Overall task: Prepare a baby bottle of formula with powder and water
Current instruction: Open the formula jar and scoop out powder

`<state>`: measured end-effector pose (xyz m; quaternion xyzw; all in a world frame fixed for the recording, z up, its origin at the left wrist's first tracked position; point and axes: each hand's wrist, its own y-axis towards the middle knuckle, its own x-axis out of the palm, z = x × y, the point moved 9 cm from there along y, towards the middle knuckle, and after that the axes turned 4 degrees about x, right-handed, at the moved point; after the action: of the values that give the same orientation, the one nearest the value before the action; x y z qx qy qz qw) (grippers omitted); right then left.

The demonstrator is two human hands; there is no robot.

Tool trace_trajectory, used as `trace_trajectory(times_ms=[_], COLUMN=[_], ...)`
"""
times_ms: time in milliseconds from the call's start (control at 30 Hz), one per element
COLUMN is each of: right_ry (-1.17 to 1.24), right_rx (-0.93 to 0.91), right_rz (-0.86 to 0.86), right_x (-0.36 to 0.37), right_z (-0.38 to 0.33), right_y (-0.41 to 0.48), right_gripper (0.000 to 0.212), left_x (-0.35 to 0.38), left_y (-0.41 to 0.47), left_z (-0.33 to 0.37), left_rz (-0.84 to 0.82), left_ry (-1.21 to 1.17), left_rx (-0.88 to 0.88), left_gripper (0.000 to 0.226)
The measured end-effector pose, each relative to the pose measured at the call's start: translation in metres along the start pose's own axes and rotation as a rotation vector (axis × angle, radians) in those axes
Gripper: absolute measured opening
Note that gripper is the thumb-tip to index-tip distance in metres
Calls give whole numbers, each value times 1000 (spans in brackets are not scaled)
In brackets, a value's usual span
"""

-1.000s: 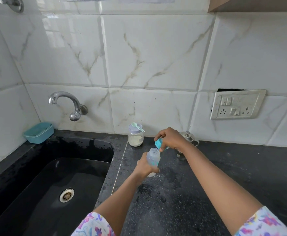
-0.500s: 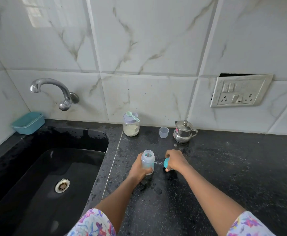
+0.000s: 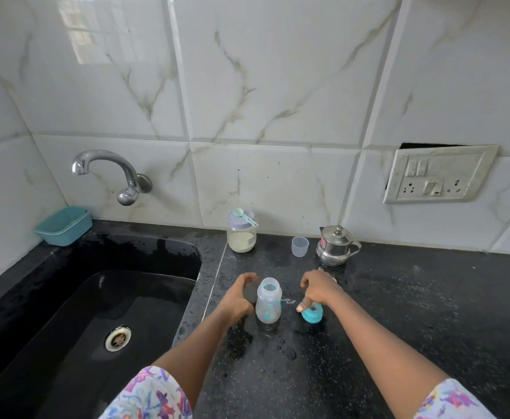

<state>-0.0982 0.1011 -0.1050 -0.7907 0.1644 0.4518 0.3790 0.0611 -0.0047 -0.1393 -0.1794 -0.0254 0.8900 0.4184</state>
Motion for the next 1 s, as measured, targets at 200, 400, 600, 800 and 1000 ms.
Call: trace_trajectory(times_ms=[200,400,600,800,1000], right_ry=[248,348,422,413,367], right_rx=[-112,-130,-135,-88,-128], right_rz=[157,240,255,288,315], right_x=[-63,-79,-86,-78,-71], right_z=[-56,-104,-136,-148,-158], right_y=[12,40,76,109,128], right_gripper=[28,19,19,48,20], left_x=[-63,-84,-94,-98,-95], left_y=[17,42,75,105,140], left_z=[36,58,60,40,23], left_rz=[232,318,331,394,384], left_ry=[17,-53,-51,-102,-175], left_rx=[42,35,27,-9,-25], left_gripper=[76,78,78,103,136])
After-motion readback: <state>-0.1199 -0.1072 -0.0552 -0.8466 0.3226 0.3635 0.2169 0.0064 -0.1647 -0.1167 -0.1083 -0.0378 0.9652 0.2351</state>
